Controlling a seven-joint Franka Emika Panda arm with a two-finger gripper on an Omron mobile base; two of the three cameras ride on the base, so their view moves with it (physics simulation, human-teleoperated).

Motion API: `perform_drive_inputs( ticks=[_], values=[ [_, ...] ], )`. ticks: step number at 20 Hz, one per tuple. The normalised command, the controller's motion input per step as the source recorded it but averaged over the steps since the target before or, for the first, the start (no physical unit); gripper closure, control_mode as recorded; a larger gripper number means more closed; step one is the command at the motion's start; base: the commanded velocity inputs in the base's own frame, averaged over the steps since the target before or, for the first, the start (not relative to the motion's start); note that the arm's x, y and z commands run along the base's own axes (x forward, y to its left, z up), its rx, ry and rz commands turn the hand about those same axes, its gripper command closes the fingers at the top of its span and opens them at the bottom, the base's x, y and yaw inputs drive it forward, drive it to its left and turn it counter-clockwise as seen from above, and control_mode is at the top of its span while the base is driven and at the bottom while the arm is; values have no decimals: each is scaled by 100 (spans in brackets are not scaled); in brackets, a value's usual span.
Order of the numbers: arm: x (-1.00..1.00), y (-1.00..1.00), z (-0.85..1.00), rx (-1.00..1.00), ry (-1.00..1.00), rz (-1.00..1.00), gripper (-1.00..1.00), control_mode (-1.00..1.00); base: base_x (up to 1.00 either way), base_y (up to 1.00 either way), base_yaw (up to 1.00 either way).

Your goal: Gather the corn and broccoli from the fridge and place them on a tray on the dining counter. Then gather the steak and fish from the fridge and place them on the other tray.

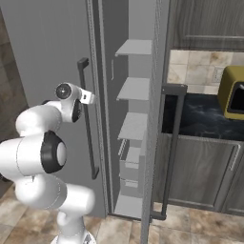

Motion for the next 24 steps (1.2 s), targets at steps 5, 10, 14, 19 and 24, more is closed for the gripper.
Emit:
perform_drive_inputs(
  ticks=[5, 10, 14, 19, 24],
  values=[
    [-54, 29, 4, 0, 9, 0, 100, -100, 0, 0, 0],
    [-98, 74, 0, -2, 1, -8, 100, -100, 0, 0, 0],
    [-100, 81, 0, 0, 0, -16, 100, -100, 0, 0, 0],
    [-84, 79, -1, 0, 2, -19, 100, -100, 0, 0, 0],
    [-74, 79, -13, 0, 0, -21, 100, -100, 0, 0, 0]
  ],
)
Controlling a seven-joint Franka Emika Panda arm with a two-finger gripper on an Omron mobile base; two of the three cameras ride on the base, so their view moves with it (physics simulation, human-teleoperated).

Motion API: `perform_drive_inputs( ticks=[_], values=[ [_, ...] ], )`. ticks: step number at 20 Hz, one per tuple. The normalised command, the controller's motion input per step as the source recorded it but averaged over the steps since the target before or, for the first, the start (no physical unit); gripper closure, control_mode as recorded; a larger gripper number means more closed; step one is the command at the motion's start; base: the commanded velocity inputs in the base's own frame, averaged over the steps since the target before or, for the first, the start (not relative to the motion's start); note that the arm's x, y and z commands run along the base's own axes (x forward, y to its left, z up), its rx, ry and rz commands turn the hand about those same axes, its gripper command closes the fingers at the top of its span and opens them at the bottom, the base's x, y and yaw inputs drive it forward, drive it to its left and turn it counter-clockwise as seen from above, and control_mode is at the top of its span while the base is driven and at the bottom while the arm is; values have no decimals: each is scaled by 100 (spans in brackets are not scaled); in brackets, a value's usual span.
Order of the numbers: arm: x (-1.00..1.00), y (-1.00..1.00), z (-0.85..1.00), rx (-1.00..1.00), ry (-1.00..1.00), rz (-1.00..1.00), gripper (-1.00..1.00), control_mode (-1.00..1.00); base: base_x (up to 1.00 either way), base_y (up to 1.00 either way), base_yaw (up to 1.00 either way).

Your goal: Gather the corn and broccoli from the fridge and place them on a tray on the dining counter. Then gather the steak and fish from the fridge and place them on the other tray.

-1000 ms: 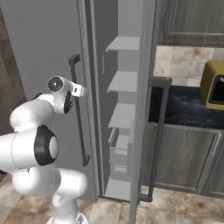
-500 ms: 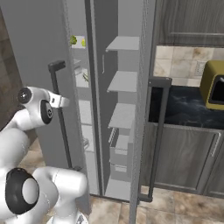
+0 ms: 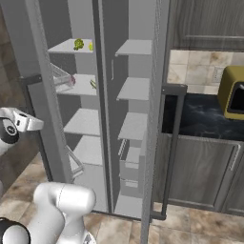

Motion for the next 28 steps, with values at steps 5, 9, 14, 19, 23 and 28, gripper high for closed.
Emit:
perform_drive_inputs(
  ticks=[5, 9, 14, 19, 23, 28],
  values=[
    [-75, 80, -33, 0, -3, -21, 100, -100, 0, 0, 0],
    [-57, 77, -40, 0, -4, -21, 100, -100, 0, 0, 0],
    [-17, 55, -32, 0, 0, -23, 100, -100, 0, 0, 0],
    [-1, 44, -29, 0, -1, -24, 100, -100, 0, 0, 0],
    [0, 44, -30, 0, -1, -21, 100, -100, 0, 0, 0],
    [-7, 45, -41, 0, -4, -17, 100, -100, 0, 0, 0]
  ],
)
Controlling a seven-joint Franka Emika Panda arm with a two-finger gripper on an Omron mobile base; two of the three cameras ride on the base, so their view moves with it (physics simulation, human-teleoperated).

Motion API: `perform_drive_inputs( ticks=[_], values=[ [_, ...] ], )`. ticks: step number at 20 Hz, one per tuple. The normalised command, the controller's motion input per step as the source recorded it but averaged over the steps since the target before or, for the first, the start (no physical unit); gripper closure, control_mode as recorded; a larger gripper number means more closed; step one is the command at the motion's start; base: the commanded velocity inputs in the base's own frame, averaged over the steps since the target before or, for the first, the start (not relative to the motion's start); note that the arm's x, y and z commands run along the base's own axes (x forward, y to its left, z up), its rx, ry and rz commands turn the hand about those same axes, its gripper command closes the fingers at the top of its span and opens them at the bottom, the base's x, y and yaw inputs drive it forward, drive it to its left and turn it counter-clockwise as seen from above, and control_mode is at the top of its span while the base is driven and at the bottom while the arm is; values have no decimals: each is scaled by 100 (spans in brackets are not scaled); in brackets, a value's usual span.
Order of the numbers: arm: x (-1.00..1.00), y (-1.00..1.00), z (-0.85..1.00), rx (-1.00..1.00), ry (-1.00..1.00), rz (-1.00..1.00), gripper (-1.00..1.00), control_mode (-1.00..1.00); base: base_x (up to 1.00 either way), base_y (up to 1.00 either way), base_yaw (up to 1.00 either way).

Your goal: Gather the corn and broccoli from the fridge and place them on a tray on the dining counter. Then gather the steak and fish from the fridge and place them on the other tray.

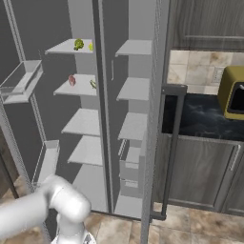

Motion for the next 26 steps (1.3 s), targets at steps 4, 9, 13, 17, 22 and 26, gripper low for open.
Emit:
perform_drive_inputs(
  ticks=[4, 9, 13, 17, 22, 26],
  values=[
    [-2, 33, -93, 0, -7, -13, 100, -100, 0, 0, 0],
    [-10, 0, -81, 0, -5, -4, -100, -100, 0, 0, 0],
    [-49, 8, 0, 0, -6, 0, -100, -100, 0, 0, 0],
    [-67, -15, 23, 0, -9, 7, -100, -100, 0, 0, 0],
    [-97, -74, 4, 0, 0, 30, -100, -100, 0, 0, 0],
    [-47, -99, 7, 0, 0, 38, -100, -100, 0, 0, 0]
  ],
)
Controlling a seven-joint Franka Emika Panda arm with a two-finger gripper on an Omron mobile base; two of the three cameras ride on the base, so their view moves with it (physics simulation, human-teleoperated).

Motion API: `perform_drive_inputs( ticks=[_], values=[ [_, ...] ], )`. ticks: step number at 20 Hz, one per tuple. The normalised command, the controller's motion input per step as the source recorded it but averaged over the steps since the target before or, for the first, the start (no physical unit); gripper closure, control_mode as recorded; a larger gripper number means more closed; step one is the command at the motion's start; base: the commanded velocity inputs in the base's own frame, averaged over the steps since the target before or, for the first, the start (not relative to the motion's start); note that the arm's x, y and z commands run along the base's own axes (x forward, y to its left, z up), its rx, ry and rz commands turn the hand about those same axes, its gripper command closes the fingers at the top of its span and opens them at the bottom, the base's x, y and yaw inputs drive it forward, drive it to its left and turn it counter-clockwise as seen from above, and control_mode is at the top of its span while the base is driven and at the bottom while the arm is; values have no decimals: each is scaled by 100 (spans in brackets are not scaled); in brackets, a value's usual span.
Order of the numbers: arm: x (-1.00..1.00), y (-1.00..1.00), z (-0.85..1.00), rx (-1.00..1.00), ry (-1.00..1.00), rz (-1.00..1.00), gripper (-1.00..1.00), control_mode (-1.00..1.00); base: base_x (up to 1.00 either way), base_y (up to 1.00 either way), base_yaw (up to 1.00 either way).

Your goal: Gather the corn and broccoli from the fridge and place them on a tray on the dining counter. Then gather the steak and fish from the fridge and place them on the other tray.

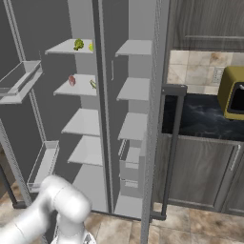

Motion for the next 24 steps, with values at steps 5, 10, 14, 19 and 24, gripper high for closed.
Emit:
perform_drive_inputs(
  ticks=[5, 10, 14, 19, 24],
  values=[
    [1, -100, 4, 4, 0, 27, -100, -100, 0, 0, 0],
    [0, -99, 0, 10, 0, 19, -100, -100, 0, 0, 0],
    [1, -88, 14, 30, 6, 36, -100, -100, 0, 0, 0],
    [57, -57, 33, 46, 17, 45, -100, -100, 0, 0, 0],
    [64, -37, 9, 30, 7, 60, -100, -100, 0, 0, 0]
  ],
)
